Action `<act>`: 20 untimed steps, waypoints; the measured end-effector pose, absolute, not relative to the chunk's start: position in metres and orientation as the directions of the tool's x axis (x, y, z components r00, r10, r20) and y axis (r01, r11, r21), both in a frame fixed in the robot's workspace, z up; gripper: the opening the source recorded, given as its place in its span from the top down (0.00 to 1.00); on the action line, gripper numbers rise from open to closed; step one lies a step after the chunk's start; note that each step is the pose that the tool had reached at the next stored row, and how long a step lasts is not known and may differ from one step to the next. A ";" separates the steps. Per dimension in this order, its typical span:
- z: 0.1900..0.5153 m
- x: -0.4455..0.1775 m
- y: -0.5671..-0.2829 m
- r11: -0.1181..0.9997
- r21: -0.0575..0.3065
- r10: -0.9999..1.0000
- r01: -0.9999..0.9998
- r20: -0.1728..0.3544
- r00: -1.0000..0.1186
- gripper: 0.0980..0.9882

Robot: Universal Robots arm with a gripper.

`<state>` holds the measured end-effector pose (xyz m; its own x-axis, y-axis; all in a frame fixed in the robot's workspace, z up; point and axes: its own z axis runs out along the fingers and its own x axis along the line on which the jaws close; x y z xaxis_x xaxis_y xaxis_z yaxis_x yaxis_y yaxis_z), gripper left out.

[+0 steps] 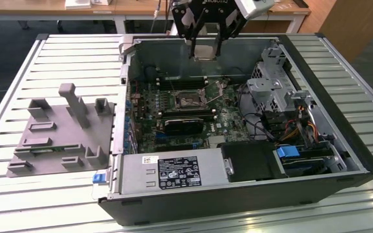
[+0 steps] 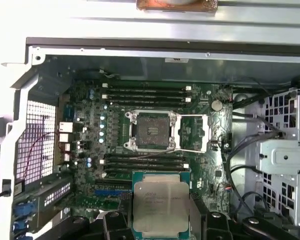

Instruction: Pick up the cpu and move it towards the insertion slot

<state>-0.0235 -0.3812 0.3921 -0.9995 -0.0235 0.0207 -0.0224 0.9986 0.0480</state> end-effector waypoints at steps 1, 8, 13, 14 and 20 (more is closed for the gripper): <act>0.392 -0.023 -0.379 0.999 0.048 -0.025 -0.024 0.021 -0.999 0.51; 0.385 -0.023 -0.362 0.998 0.046 -0.042 -0.042 0.002 -0.999 0.51; 0.377 -0.025 -0.352 0.998 0.046 -0.052 -0.052 -0.006 -0.999 0.51; 0.375 -0.025 -0.350 0.998 0.046 -0.053 -0.053 -0.007 -0.999 0.51; 0.366 -0.027 -0.338 0.997 0.046 -0.061 -0.061 -0.008 -0.998 0.51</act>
<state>-0.0267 -0.3380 0.3663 -0.9981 -0.0609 -0.0080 -0.0612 0.9971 0.0460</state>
